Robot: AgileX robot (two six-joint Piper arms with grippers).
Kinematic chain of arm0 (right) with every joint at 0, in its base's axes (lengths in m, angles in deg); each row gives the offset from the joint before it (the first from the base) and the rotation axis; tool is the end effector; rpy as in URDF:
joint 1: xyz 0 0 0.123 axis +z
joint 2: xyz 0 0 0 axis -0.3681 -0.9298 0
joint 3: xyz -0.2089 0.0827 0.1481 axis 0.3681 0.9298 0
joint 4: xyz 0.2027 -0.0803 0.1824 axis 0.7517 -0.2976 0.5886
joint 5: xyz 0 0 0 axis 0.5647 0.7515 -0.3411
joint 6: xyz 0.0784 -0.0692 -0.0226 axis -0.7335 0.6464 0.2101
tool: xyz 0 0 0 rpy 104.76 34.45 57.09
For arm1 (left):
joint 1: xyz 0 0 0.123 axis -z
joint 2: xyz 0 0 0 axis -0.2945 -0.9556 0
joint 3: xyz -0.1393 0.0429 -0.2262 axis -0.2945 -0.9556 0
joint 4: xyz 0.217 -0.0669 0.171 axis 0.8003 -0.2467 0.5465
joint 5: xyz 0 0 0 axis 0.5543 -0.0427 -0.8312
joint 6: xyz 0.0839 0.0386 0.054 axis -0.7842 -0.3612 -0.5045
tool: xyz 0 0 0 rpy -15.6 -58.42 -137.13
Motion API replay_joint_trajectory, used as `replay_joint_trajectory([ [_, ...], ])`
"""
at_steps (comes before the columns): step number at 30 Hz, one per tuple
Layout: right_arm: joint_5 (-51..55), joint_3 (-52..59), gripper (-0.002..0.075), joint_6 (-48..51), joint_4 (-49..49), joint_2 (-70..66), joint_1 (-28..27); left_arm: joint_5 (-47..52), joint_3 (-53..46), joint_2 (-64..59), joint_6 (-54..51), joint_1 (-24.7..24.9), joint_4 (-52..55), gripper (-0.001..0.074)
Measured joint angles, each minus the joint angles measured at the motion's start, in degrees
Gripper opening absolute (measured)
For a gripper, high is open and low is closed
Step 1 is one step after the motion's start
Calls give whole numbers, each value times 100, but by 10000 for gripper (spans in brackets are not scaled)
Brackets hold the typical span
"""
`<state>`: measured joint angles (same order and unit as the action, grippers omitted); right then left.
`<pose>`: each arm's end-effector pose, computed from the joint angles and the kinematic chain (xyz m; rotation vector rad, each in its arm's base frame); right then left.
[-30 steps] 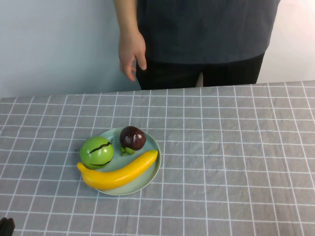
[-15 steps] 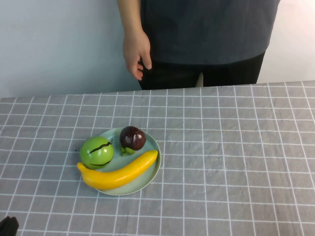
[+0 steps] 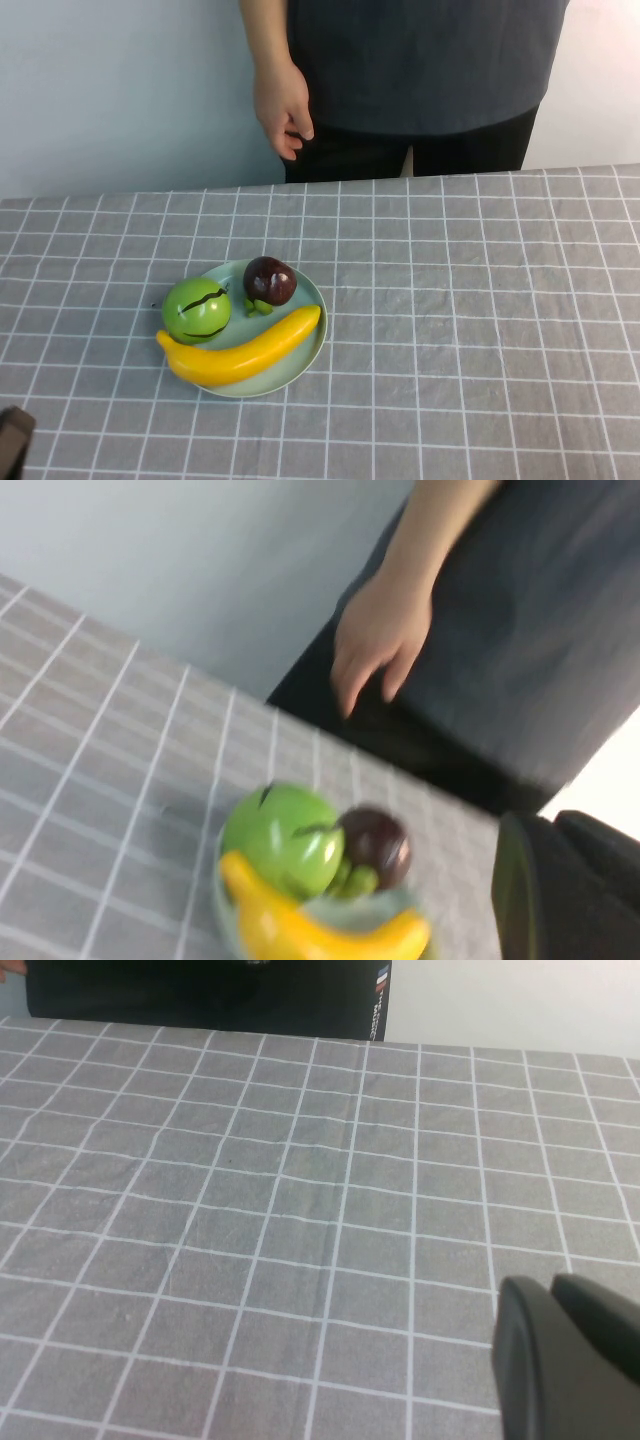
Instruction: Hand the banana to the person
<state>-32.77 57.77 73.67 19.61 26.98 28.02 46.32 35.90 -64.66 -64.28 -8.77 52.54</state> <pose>0.1168 0.0098 0.1729 -0.1375 1.8023 0.0070 0.1178 -0.0277 0.1893 -0.2538 1.6727 -0.5925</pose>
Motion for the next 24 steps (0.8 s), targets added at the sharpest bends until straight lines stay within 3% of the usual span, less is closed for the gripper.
replay_joint_trajectory([
  [6,0,0,-9,0,0,0,0,-401,0,0,68,0,-450,-4],
  [9,0,0,-9,0,0,0,0,41,120,0,116,0,-507,-4],
  [13,0,0,-9,0,0,0,0,1284,1031,-424,-9,0,-459,-5],
  [18,0,0,-9,0,0,0,0,3282,2609,-1891,-730,0,-164,-4],
  [24,0,0,-9,0,0,0,0,5297,4196,-3949,-2837,0,-22,-4],
])
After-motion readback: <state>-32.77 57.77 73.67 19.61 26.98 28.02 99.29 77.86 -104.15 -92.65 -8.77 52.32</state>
